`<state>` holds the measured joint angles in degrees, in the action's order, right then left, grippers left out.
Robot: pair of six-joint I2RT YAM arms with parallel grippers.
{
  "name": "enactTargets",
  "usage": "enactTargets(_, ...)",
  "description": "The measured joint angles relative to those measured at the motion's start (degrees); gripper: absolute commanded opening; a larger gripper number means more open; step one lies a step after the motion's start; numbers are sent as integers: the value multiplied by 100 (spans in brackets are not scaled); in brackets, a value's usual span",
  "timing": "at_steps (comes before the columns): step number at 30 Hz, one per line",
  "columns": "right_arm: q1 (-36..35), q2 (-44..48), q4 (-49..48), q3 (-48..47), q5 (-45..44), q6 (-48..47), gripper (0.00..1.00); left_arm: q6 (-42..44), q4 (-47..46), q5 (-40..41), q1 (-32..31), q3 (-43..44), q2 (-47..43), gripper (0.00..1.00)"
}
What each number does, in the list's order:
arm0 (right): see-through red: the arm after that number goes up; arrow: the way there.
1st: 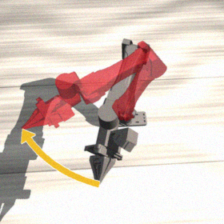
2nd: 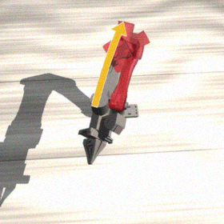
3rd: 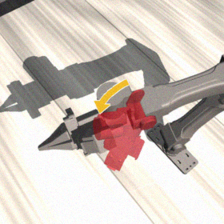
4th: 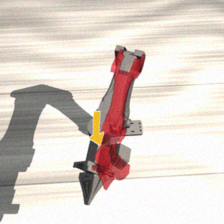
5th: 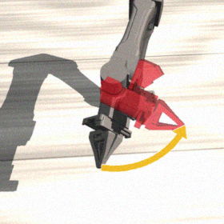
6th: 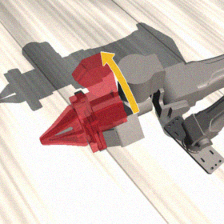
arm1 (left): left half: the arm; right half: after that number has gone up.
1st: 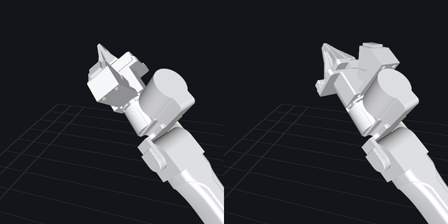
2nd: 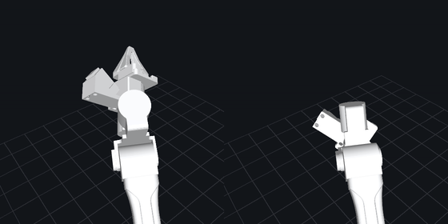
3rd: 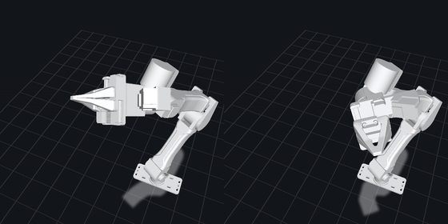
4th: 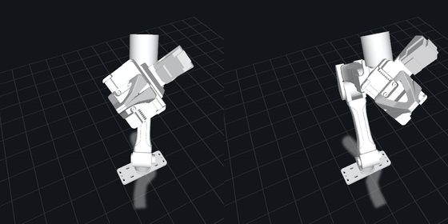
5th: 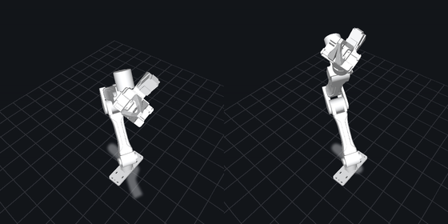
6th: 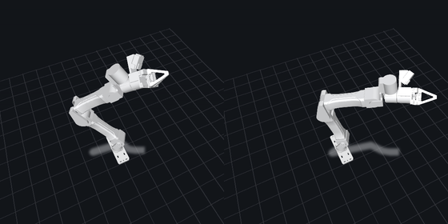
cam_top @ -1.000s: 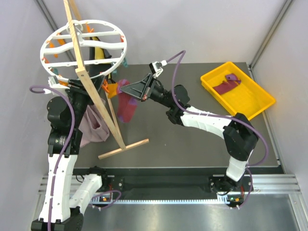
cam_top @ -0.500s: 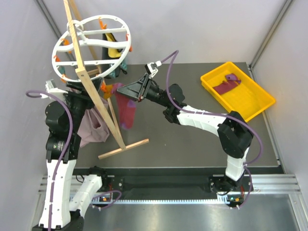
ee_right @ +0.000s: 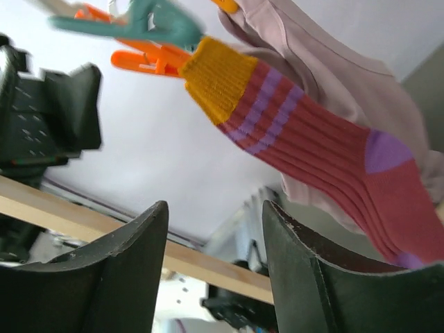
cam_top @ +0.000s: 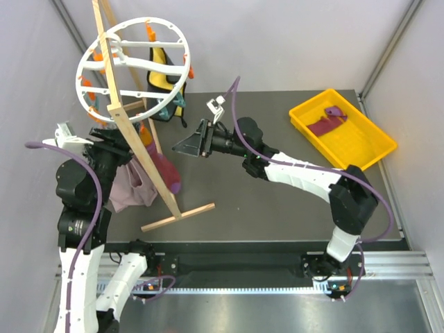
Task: Clip the socks to the hanger
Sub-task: Clamp the sock onto the hanger, then open the clamp at the hanger.
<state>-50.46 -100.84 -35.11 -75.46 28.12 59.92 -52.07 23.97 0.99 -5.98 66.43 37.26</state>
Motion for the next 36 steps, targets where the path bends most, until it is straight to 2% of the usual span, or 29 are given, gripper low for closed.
enactTargets(5,2,404,1283,-396,-118,-1388,57,389,15,63,-48,131,-4,51)
enactTargets(9,28,442,1829,-994,-240,-2308,66,455,2,-4,-76,162,42,50)
enactTargets(14,94,330,2142,-1687,-286,-3154,64,374,-127,-723,-83,291,415,47)
enactTargets(20,229,-101,2249,-2328,-251,-3499,45,186,-428,-1552,-94,299,970,47)
enactTargets(27,269,-474,2500,-2441,-245,-3534,45,155,-487,-1609,-103,275,946,45)
enactTargets(36,275,-577,2540,-2551,-273,-3569,52,269,-459,-826,-103,236,525,37)
